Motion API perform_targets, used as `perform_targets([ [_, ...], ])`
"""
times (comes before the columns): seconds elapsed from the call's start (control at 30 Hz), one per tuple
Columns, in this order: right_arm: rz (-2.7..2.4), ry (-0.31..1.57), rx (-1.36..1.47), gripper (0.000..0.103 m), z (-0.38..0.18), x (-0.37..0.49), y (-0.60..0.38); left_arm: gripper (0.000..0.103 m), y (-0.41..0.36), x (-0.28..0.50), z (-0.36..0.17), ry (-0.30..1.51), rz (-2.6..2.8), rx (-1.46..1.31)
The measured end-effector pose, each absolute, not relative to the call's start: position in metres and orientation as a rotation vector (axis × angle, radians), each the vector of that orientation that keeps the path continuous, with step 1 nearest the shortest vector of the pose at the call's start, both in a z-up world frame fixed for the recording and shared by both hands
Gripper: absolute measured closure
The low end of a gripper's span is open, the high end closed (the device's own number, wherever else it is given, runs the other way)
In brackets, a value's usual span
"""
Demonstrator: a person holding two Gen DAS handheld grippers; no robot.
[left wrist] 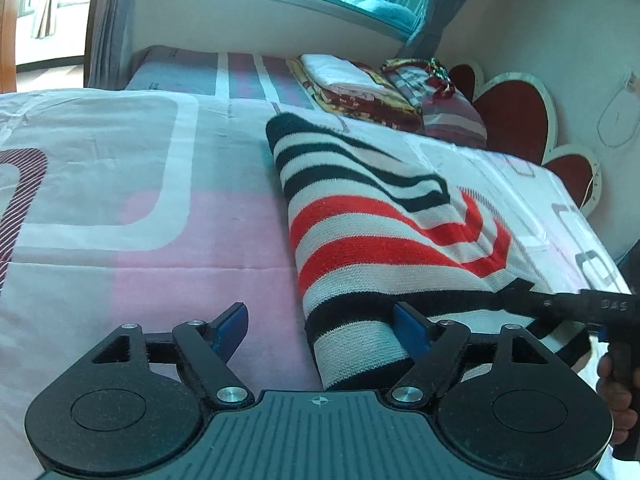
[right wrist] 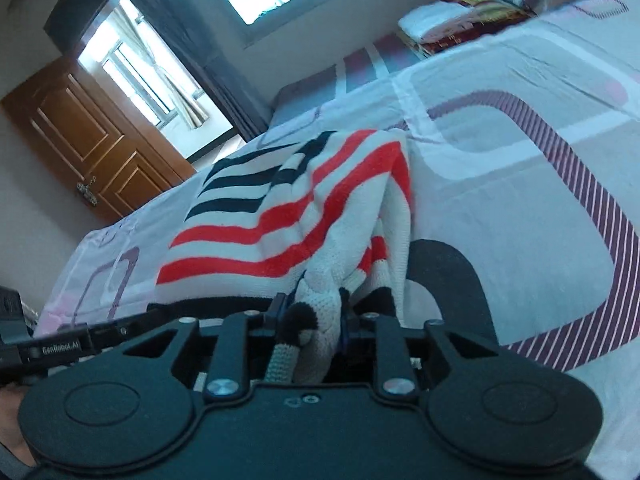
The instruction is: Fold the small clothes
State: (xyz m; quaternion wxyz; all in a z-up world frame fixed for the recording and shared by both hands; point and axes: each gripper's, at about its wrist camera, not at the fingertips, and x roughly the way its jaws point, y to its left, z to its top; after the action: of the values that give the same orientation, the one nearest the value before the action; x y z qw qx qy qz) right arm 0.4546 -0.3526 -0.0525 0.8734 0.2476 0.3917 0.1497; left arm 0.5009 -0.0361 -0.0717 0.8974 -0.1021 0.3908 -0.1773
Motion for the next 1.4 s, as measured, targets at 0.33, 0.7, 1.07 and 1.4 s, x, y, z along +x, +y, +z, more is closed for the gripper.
perform_targets([
  [0.33,0.278,0.755,0.724,0.046,-0.038,0.392,-0.396,0.024,-0.016,0.467,-0.083,0.814,-0.392,-0.287],
  [0.7,0.29,0.745,0.494,0.09,-0.022,0.391,-0.364,0.024,-0.028,0.455,-0.08,0.832,-0.404,-0.219],
  [1.07,0.214,0.759,0.502,0.075,-0.045,0.388,-0.37,0.023,-0.011,0.437,-0.07,0.765,-0.386,-0.189],
  [1.4,0.256,0.744,-0.001,0.097,-0.028,0.428,-0.299,0.023,-0.009,0.482,-0.083,0.819,-0.384,-0.312],
])
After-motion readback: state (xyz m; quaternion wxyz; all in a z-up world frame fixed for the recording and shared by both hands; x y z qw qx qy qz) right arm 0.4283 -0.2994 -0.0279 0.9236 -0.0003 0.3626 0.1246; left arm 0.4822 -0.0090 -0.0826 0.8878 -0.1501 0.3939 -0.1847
